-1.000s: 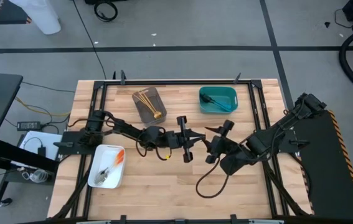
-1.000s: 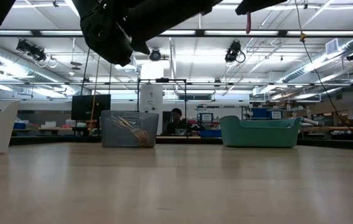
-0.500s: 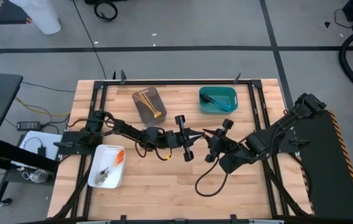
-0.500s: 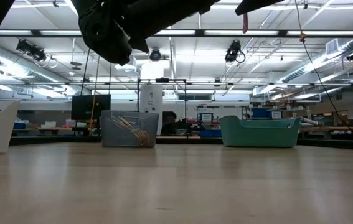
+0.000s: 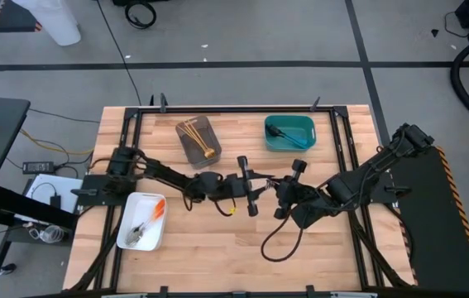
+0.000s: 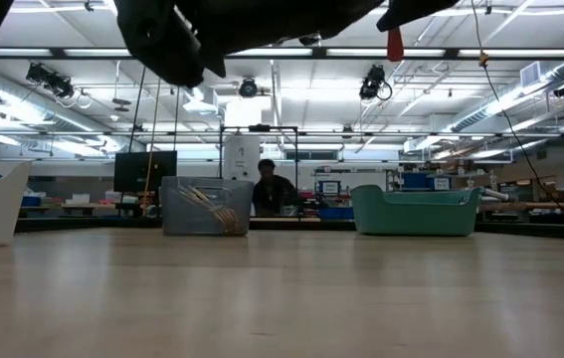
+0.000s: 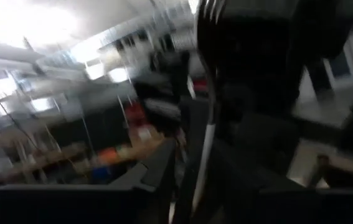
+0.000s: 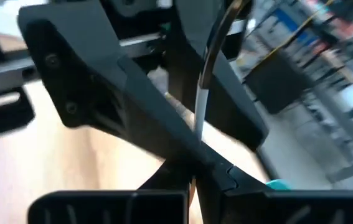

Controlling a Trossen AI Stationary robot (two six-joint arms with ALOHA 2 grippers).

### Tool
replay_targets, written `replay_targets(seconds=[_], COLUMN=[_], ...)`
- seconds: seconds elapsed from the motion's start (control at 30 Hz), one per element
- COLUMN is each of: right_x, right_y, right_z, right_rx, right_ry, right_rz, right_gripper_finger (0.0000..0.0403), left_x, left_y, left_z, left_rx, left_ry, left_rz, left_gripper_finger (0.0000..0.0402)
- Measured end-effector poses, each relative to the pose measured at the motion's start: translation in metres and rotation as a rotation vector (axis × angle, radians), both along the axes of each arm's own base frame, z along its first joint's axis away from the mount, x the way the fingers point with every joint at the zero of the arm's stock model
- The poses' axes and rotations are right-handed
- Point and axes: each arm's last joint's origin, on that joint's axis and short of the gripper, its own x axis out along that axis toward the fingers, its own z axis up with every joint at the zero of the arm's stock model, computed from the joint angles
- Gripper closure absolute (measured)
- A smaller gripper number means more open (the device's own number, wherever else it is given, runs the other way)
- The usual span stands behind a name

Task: Sort silverware by color (type)
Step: Put the orange fork into the white bin

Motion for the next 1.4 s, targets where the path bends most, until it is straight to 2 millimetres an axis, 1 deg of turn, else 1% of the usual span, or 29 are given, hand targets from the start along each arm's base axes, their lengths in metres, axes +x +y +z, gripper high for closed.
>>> replay_targets(seconds=[0.1,0.27,0.43,0.53,0.67,0.83,0.9,0.97,1.13,1.27,1.4], right_x=[-0.002,-0.001,0.001,0.002,0.001,0.002,0.004,0.007,0.015,0.021,0.027], right_y=[-0.001,-0.007,-0.01,-0.011,-0.012,-0.019,-0.023,-0.028,-0.043,-0.05,-0.054], right_z=[-0.002,-0.006,-0.009,-0.009,-0.011,-0.013,-0.013,-0.014,-0.015,-0.013,-0.01], right_rx=[0.062,0.172,0.26,0.291,0.321,0.398,0.45,0.521,0.697,0.815,0.921], right_ry=[0.037,0.094,0.162,0.184,0.217,0.219,0.215,0.213,0.215,0.21,0.191], right_rz=[0.027,0.05,0.107,0.125,0.138,0.092,0.073,0.053,0.02,0.064,0.12], right_gripper_finger=[0.0386,0.0386,0.0386,0.0385,0.0385,0.0385,0.0385,0.0385,0.0385,0.0385,0.0385], left_x=[0.0,-0.005,-0.011,-0.015,-0.024,-0.037,-0.041,-0.044,-0.049,-0.051,-0.051], left_y=[0.0,0.004,0.002,0.0,-0.002,-0.007,-0.011,-0.016,-0.034,-0.042,-0.042], left_z=[0.004,0.013,0.026,0.031,0.036,0.041,0.038,0.034,0.027,0.028,0.03], left_rx=[-0.047,-0.113,-0.149,-0.179,-0.175,-0.168,-0.096,0.032,0.481,0.758,0.94], left_ry=[0.13,0.294,0.328,0.357,0.463,0.594,0.657,0.712,0.797,0.803,0.808], left_rz=[-0.015,-0.03,-0.125,-0.14,-0.135,-0.101,-0.059,-0.012,0.05,0.057,0.121], left_gripper_finger=[0.0279,0.0274,0.0274,0.0274,0.0274,0.0274,0.0274,0.0274,0.0274,0.0274,0.0274])
